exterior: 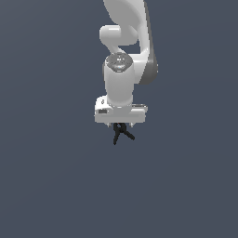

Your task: Pick up the object and move it to a goal position.

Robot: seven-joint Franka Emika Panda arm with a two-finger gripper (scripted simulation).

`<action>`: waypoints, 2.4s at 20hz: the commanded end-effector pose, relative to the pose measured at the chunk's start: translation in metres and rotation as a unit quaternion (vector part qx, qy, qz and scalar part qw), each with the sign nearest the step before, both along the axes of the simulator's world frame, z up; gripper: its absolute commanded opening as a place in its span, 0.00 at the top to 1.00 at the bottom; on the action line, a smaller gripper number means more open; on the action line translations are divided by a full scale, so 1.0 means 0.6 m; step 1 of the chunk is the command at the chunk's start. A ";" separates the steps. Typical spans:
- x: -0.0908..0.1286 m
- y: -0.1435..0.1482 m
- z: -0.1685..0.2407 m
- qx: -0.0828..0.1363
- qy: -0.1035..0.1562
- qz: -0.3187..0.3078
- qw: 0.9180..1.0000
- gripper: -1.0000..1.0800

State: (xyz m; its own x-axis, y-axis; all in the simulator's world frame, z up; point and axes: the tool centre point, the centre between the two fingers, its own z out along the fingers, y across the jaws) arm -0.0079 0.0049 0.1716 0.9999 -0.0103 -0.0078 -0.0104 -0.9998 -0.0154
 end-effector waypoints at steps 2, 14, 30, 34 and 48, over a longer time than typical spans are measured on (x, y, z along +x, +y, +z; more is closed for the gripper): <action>-0.002 0.001 -0.004 0.000 0.000 0.003 1.000 0.04; -0.053 0.003 -0.089 -0.005 -0.002 0.062 0.998 0.04; -0.123 0.008 -0.170 -0.007 -0.005 0.128 0.992 0.04; -0.122 0.008 -0.174 -0.007 -0.004 0.126 0.992 0.04; -0.124 0.008 -0.252 -0.007 -0.005 0.128 0.992 0.04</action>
State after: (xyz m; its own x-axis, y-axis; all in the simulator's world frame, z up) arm -0.0827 0.0097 0.0230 0.9699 0.2436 -0.0013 0.2436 -0.9699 -0.0004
